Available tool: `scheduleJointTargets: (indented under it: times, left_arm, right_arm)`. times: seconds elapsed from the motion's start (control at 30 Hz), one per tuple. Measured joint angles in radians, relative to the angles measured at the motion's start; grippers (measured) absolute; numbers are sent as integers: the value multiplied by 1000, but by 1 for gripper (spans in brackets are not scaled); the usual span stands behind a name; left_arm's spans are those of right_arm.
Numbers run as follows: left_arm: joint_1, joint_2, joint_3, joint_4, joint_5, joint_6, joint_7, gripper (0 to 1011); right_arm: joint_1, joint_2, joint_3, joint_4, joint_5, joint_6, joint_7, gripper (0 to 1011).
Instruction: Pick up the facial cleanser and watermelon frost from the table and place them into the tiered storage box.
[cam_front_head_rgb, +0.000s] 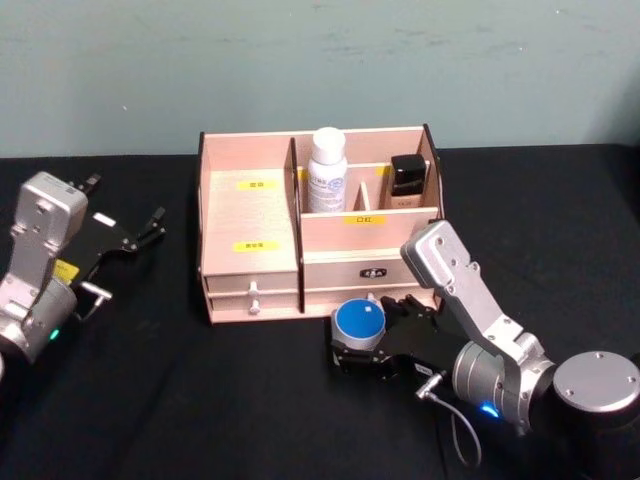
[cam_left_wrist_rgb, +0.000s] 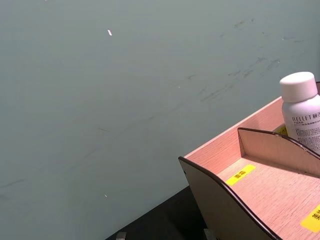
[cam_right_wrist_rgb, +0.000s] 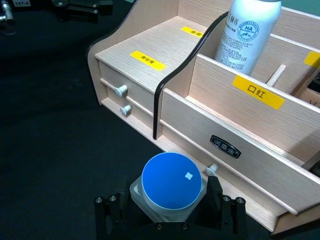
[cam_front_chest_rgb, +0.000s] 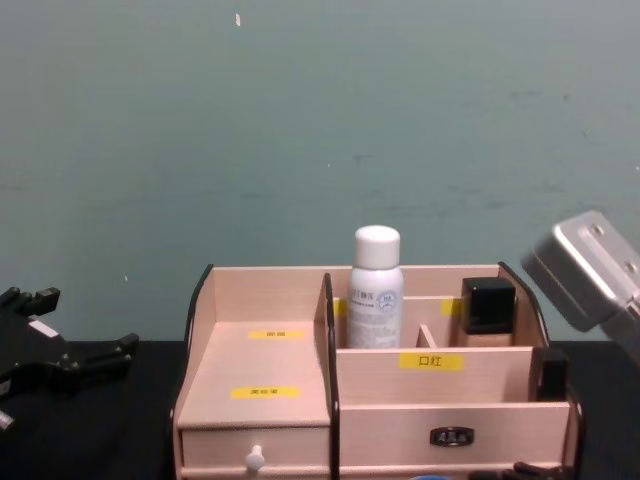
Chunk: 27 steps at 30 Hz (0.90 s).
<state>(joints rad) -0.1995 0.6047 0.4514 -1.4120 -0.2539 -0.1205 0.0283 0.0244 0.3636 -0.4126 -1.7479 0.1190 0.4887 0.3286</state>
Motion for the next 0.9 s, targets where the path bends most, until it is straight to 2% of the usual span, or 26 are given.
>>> scheduleJointTargets:
  times: [0.33,0.63,0.9]
  left_arm:
    - [0,0,0,0,0,0,0,1001]
    - [0,0,0,0,0,0,0,1001]
    - [0,0,0,0,0,0,0,1001]
  right_arm:
    - [-3,-14,8,4,-17,4,4,1002]
    - [-3,-13,7,4,-17,4,4,1003]
    - [-3,-12,7,3,-16,4,3,839]
